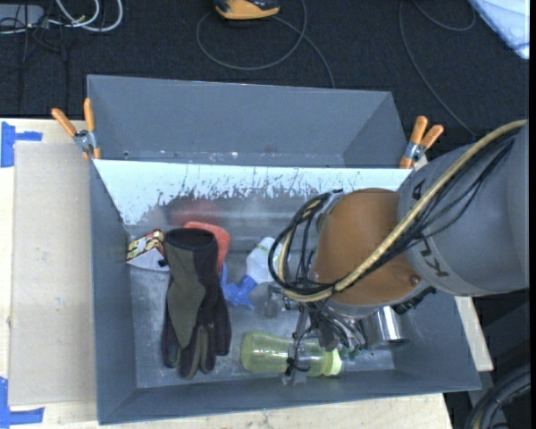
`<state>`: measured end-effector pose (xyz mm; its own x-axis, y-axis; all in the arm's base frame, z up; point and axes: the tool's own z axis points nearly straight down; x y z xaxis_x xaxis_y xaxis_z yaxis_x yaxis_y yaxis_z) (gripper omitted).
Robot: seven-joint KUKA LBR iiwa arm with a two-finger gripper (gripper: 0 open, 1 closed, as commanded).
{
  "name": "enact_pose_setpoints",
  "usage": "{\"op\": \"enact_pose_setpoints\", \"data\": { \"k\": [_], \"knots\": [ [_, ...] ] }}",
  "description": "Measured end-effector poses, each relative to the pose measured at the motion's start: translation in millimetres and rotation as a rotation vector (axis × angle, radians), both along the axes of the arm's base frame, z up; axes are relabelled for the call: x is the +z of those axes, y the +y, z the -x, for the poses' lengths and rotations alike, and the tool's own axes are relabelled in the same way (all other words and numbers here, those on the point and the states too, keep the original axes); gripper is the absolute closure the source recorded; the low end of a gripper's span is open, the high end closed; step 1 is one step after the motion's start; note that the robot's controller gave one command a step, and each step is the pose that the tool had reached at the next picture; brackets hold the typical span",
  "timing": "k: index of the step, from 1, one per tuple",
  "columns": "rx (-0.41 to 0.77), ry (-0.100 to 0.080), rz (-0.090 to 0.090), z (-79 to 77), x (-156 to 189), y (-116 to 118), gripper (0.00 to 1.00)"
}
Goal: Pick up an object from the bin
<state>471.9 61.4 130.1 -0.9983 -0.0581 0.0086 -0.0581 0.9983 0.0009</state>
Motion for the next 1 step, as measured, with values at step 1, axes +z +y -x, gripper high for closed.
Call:
{"op": "enact_pose_setpoints", "data": {
  "k": [1],
  "knots": [
    [0.122,-0.013,-0.001,-10.9,-60.9,8.9,0.00]
  ]
}}
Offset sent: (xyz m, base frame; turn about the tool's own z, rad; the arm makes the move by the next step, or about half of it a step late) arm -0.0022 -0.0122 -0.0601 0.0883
